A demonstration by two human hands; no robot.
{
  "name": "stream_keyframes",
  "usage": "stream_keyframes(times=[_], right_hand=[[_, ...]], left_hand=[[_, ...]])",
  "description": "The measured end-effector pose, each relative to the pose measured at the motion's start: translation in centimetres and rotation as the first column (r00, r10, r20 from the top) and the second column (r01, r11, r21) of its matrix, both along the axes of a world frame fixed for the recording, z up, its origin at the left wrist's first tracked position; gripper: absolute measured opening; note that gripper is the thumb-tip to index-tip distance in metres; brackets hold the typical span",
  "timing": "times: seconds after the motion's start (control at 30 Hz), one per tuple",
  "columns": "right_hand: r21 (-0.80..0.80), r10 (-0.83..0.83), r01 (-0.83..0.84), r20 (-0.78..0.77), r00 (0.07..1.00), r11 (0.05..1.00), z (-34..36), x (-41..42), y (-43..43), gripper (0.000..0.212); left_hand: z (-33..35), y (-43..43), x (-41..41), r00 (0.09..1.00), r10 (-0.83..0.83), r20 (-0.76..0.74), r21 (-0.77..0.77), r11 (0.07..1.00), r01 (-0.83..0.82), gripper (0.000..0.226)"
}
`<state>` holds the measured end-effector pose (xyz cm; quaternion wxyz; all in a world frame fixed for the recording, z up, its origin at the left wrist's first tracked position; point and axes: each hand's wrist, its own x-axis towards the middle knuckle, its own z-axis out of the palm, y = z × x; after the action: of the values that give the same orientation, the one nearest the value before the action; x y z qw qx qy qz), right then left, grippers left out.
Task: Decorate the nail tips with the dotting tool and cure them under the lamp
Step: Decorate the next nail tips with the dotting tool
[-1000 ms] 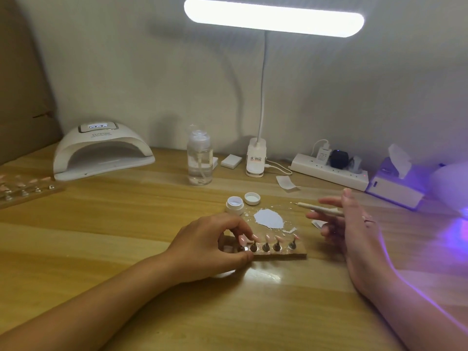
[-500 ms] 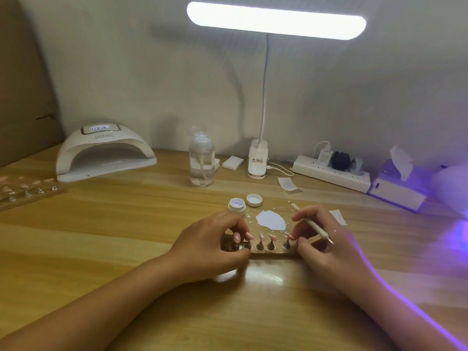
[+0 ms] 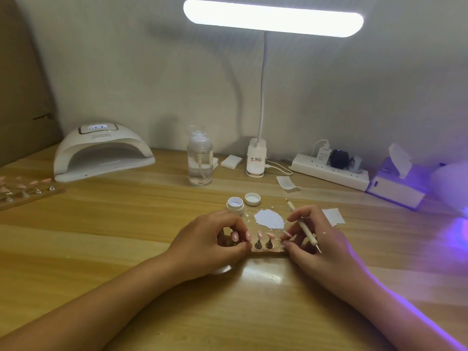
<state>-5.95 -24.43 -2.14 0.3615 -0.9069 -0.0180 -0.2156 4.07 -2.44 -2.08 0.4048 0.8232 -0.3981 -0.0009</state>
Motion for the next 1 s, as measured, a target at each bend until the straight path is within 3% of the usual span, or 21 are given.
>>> stream_keyframes(times=[0.2,0.47,0.77,1.0], right_hand=[[0.065,0.059,-0.058,-0.014,0.998,0.996,0.0,-0.1,0.7,0.048],[0.070,0.083,-0.082,-0.023,0.996,0.994,0.1,-0.2,1.0,0.052],[0.095,0.078,-0.074,-0.037,0.996,0.993,0.0,-0.2,1.2,0.049],[0.175,0.154,-0.141,-0.066,0.986,0.974,0.1,-0.3,1.7,0.049]], left_hand=[[0.1,0.0,-0.2,0.997,0.045,0.061,0.042,0.998,-0.048,0.029],[0.3,-0.1,-0.1,0.997,-0.075,-0.010,-0.041,0.996,0.075,0.010],[0.0,0.0,0.0,0.998,-0.051,0.034,-0.008,0.999,0.051,0.021],[0.2,-0.1,0.0,0.998,-0.061,-0.025,-0.014,0.998,0.061,0.013]])
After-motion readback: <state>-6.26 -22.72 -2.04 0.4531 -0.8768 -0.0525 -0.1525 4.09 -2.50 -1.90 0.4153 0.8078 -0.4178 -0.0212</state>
